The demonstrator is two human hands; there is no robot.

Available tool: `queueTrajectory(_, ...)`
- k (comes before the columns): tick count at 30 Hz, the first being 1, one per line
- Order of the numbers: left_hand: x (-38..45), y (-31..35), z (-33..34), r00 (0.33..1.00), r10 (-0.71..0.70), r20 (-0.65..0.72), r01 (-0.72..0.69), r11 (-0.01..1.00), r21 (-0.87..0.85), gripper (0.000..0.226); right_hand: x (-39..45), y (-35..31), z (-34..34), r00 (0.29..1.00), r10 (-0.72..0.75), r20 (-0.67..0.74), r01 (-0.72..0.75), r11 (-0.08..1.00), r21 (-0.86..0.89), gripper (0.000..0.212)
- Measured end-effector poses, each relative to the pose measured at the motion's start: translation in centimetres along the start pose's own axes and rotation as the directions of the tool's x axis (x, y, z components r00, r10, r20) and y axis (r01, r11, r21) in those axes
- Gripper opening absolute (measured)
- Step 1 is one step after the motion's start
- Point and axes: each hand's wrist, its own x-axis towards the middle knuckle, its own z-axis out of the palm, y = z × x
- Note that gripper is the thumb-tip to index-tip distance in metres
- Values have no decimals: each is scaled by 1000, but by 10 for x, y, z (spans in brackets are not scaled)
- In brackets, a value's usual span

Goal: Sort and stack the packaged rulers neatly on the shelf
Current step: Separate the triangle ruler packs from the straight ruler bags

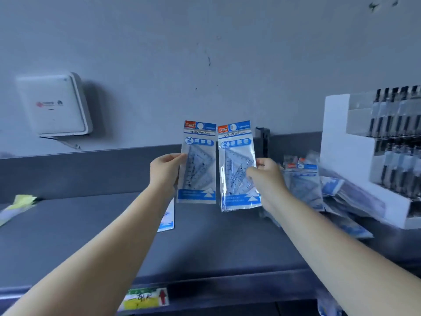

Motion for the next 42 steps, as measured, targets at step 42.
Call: queueTrajectory(42, -2, -64, 108, 901, -188, 390, -187, 643, 743, 30, 22, 16, -103, 991, 113, -65, -85, 186, -979, 88)
